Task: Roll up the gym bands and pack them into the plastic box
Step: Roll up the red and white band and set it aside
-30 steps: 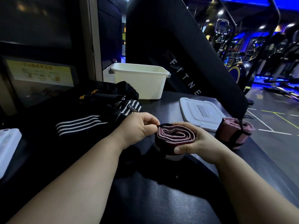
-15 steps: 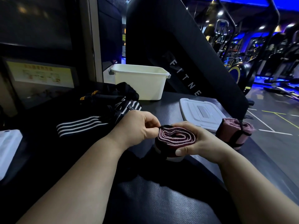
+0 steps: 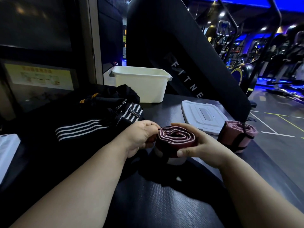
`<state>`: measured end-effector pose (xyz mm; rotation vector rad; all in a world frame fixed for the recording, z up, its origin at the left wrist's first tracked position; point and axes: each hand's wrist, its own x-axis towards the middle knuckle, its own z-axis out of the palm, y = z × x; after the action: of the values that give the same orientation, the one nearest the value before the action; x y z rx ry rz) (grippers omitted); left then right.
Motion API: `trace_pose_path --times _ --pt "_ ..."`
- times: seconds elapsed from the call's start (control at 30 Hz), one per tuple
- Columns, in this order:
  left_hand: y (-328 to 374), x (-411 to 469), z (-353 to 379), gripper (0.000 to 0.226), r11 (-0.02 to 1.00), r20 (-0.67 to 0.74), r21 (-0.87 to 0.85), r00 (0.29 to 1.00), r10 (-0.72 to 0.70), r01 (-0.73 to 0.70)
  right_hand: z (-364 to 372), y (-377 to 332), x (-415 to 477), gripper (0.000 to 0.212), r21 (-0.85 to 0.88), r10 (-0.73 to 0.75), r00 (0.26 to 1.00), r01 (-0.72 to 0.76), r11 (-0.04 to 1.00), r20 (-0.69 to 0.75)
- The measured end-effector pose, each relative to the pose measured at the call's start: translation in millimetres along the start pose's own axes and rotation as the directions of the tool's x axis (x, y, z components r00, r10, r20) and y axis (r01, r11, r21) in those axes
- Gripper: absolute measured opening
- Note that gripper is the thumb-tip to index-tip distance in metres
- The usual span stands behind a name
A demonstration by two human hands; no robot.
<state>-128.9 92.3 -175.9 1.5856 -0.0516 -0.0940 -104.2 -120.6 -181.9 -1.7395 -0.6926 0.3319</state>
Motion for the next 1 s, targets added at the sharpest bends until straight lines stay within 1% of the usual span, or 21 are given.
trace_pose_path --times 0.03,0.1,0.17,0.27,0.33,0.37,0.43,0.47,0.53,0.63,0.77,0.9,1.0 --pt "-1 1 1 0.023 0.999 -0.01 0.02 0.999 0.048 -0.048 0 2 0 0.077 0.0 0.005 1.0 -0.005 1.0 -0.024" --pt "-4 0 3 0.037 0.99 0.026 0.043 0.991 0.133 -0.134 -1 4 0 0.072 -0.004 0.018 0.998 -0.018 1.0 -0.063" --pt "-3 -3 5 0.04 0.993 0.093 -0.011 0.988 0.121 -0.12 -2 5 -1 0.067 -0.024 0.022 0.996 -0.024 0.999 -0.089" --pt "-2 -3 -1 0.04 0.994 0.177 -0.067 0.979 0.102 -0.091 -3 4 -5 0.068 -0.061 0.021 0.993 -0.028 0.998 -0.112" --pt "-4 -3 -7 0.044 0.993 0.269 -0.099 0.959 0.091 -0.066 -3 2 -8 0.067 -0.079 0.016 0.993 -0.025 0.997 -0.114" --pt "-4 -4 -10 0.052 0.995 0.309 -0.08 0.947 0.088 -0.066 -3 1 -8 0.067 -0.081 0.014 0.994 -0.023 0.996 -0.11" --pt "-6 -4 -12 0.069 0.992 0.339 0.045 0.936 0.094 -0.116 -2 2 -8 0.07 -0.097 0.018 0.994 -0.028 0.995 -0.105" --pt "-8 -4 -11 0.074 0.982 0.326 0.116 0.94 0.106 -0.151 -1 3 -8 0.072 -0.121 0.02 0.994 -0.033 0.992 -0.108" --pt "-9 -3 -6 0.072 0.957 0.268 0.213 0.953 0.138 -0.199 0 7 -6 0.077 -0.179 0.027 0.991 -0.051 0.983 -0.131" --pt "-13 0 -2 0.063 0.936 0.195 0.25 0.96 0.201 -0.247 2 10 -3 0.076 -0.226 0.014 0.981 -0.058 0.972 -0.191" --pt "-17 5 -1 0.057 0.881 0.15 0.354 0.949 0.277 -0.314 4 11 -1 0.071 -0.293 -0.015 0.975 -0.052 0.955 -0.222" --pt "-16 7 2 0.048 0.847 0.099 0.419 0.944 0.316 -0.327 8 11 0 0.068 -0.356 -0.041 0.963 -0.059 0.933 -0.266" --pt "-18 9 3 0.048 0.845 0.074 0.428 0.944 0.32 -0.32 11 12 -1 0.066 -0.39 -0.07 0.955 -0.05 0.92 -0.287"
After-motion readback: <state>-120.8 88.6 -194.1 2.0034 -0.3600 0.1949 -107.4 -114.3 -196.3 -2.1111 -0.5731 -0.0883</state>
